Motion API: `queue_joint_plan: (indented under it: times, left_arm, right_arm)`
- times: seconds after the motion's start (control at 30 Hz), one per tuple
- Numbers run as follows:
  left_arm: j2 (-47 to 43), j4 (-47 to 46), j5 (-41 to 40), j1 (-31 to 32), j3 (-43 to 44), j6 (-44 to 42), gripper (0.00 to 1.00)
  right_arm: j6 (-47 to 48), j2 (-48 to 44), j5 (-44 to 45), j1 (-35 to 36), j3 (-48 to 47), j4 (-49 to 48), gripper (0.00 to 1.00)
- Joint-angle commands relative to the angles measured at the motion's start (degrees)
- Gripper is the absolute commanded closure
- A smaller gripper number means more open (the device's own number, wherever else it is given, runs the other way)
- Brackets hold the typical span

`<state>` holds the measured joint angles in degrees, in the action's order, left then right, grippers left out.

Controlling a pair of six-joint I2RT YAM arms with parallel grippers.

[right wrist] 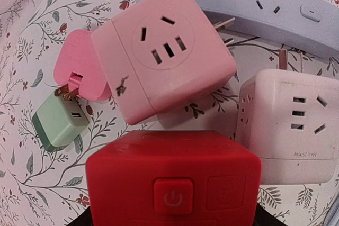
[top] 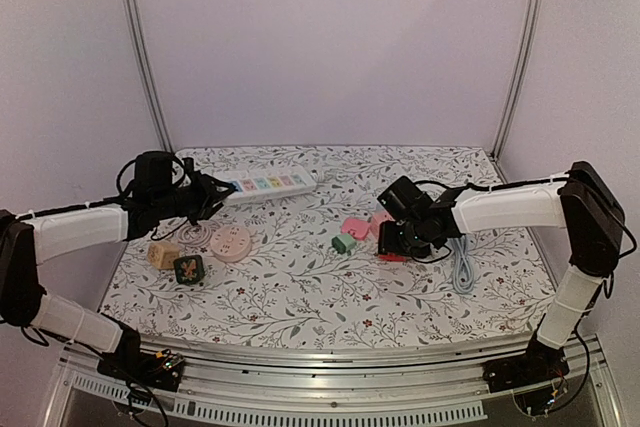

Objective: Pull the plug off the socket

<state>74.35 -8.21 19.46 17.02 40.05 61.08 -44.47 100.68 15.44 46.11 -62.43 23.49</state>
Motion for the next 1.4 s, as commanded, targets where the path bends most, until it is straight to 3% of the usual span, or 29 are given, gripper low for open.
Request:
queue_joint_plan:
  times: [0.0, 0.37, 0.7, 1.03, 1.23, 1.37]
  left_arm:
    - [1.88, -5.88, 3.61, -1.33, -1.33, -1.23, 1.00]
    - [4.44, -5.92, 5.40, -2.68, -4.85, -3.06, 1.00]
    - [4.58, -3.47, 5.37, -3.21, -8.54, -4.45, 0.87]
    - [4.71, 2.99, 2.35, -3.79, -9.86, -7.15, 0.78]
    - [5.63, 3.55, 2.14, -3.84, -10.69, -7.45, 0.68]
    - [5.46, 4.25, 1.37, -3.86, -11.17, -8.43, 0.53]
  right_arm:
    - [-0.95, 1.89, -0.75, -0.59, -2.15, -0.63, 0.51]
    - [-1.21, 3.14, -1.34, -1.02, -2.22, -0.55, 0.44]
    - [-1.42, 2.68, -1.28, -1.03, -2.55, -0.28, 0.26]
    - [-0.58, 0.35, -0.89, -1.08, -2.64, -0.20, 0.15]
    - [0.18, -1.90, -0.11, -1.04, -2.18, 0.06, 0.14]
    - [0.01, -3.25, -0.32, -1.05, -2.00, 0.07, 0.13]
